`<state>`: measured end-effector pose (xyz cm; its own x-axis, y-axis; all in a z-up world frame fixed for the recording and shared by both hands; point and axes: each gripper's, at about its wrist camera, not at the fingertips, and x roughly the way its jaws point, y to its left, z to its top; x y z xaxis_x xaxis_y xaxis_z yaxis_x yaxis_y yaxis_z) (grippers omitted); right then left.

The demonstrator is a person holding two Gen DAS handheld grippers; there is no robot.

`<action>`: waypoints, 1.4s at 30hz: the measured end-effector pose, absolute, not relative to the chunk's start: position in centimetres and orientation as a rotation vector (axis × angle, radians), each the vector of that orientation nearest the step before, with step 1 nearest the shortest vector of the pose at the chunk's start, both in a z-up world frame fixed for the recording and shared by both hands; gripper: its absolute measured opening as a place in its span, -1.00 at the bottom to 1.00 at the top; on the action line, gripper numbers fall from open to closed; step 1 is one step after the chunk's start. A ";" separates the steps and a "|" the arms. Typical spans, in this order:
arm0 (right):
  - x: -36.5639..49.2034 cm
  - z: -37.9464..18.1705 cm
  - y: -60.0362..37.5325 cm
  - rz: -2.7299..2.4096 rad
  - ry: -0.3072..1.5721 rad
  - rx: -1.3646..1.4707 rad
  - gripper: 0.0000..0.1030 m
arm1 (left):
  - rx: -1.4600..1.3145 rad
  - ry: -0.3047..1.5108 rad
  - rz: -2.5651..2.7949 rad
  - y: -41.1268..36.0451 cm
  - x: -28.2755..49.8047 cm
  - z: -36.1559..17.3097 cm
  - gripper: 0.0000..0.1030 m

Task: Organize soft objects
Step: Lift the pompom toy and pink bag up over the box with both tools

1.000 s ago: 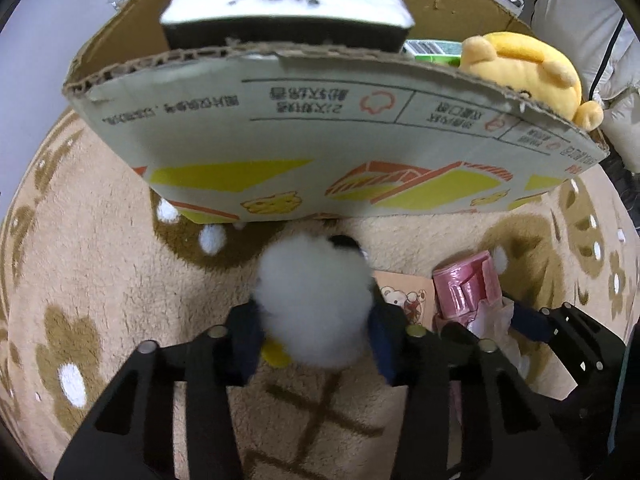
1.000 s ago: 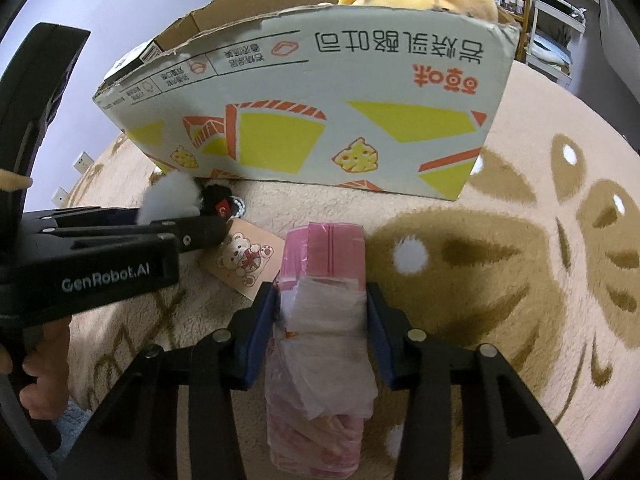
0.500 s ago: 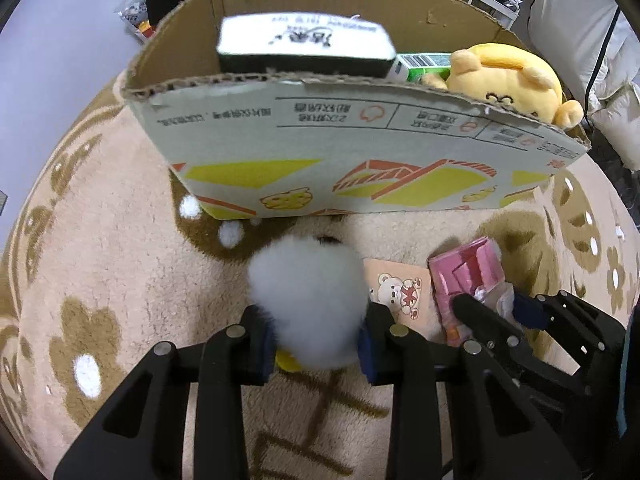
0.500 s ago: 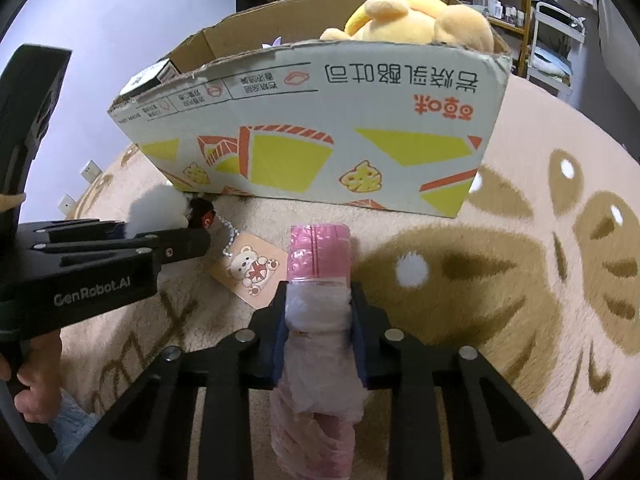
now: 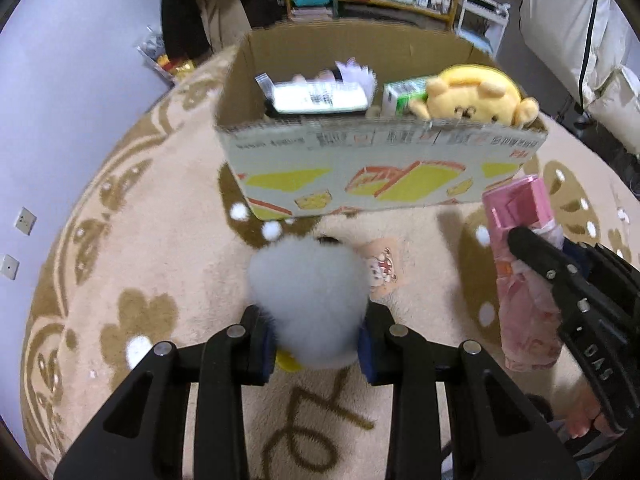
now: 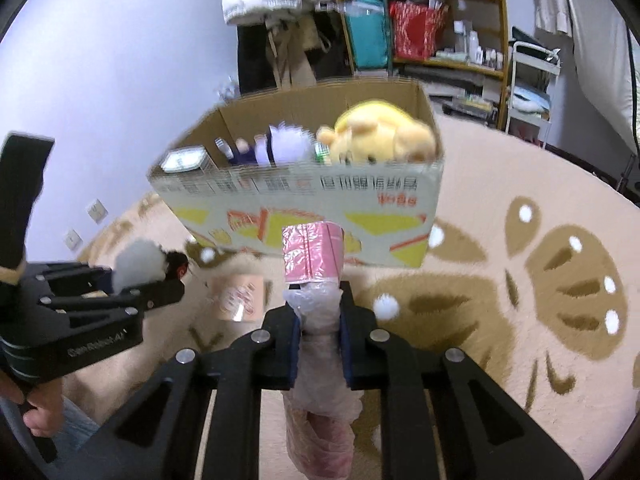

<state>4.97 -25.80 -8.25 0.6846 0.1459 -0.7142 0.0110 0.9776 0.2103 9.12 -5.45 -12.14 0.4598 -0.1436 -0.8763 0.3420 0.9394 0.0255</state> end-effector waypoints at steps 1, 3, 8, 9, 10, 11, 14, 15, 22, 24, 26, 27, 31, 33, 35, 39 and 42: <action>4.8 -7.6 -25.6 0.073 0.796 0.189 -0.67 | 0.212 1.037 -0.296 -5.5 9.0 -11.7 -0.41; 4.2 -6.5 -25.4 0.078 0.760 0.168 -0.67 | 0.219 1.003 -0.285 -5.7 8.7 -10.5 -0.41; 3.1 -4.0 -24.6 0.081 0.686 0.138 -0.67 | 0.224 0.931 -0.291 -6.0 7.3 -8.3 -0.41; 2.9 -3.5 -24.5 0.079 0.668 0.134 -0.67 | 0.224 0.917 -0.298 -6.0 7.0 -7.9 -0.41; 2.6 -3.0 -24.3 0.079 0.653 0.129 -0.67 | 0.226 0.901 -0.301 -6.1 6.7 -7.7 -0.41; 2.3 -2.6 -24.2 0.078 0.641 0.127 -0.67 | 0.231 0.882 -0.301 -6.2 6.3 -7.2 -0.41; 1.6 -1.1 -24.1 0.081 0.599 0.129 -0.67 | 0.230 0.831 -0.291 -6.2 5.2 -6.0 -0.41; 1.3 -0.5 -24.1 0.081 0.580 0.131 -0.67 | 0.226 0.815 -0.288 -6.2 4.9 -5.6 -0.41; 0.9 1.9 -23.9 0.086 0.502 0.117 -0.67 | 0.198 0.685 -0.245 -5.7 3.6 -2.4 -0.41; 1.0 2.4 -23.9 0.087 0.487 0.113 -0.67 | 0.196 0.660 -0.243 -5.7 3.5 -1.6 -0.41; 1.2 2.6 -23.9 0.086 0.476 0.110 -0.67 | 0.202 0.637 -0.237 -5.7 3.4 -1.0 -0.41; 1.4 2.7 -23.9 0.085 0.471 0.111 -0.67 | 0.204 0.626 -0.235 -5.7 3.4 -0.6 -0.41; 2.4 3.2 -24.3 0.074 0.452 0.118 -0.67 | 0.211 0.578 -0.237 -5.8 3.6 0.6 -0.41; 3.0 3.5 -24.5 0.065 0.438 0.119 -0.67 | 0.221 0.553 -0.237 -6.0 4.0 1.1 -0.41; 3.9 4.0 -24.7 0.057 0.419 0.117 -0.67 | 0.229 0.537 -0.239 -6.1 4.5 1.4 -0.41; 5.3 4.6 -25.1 0.052 0.388 0.111 -0.67 | 0.249 0.504 -0.235 -6.9 6.0 1.9 -0.41; 6.3 4.9 -25.4 0.059 0.373 0.113 -0.67 | 0.249 0.477 -0.244 -7.7 7.4 2.1 -0.41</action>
